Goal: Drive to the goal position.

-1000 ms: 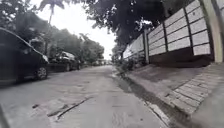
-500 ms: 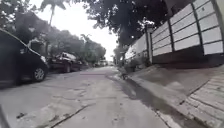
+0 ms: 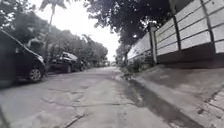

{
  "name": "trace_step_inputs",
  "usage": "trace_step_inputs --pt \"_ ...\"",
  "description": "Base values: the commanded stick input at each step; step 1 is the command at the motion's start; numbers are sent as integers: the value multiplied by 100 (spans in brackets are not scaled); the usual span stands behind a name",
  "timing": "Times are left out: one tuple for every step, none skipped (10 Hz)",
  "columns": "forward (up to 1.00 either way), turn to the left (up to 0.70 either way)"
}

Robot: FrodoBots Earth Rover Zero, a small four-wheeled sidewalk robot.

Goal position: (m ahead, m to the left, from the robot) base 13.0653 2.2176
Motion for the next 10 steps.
trace_step_inputs --pt "70 -6" --pt "70 -20" --pt "70 -31" --pt "70 -5" --pt "70 -2" --pt "70 0" --pt "70 0" --pt "70 0" --pt "70 0" --pt "70 0"
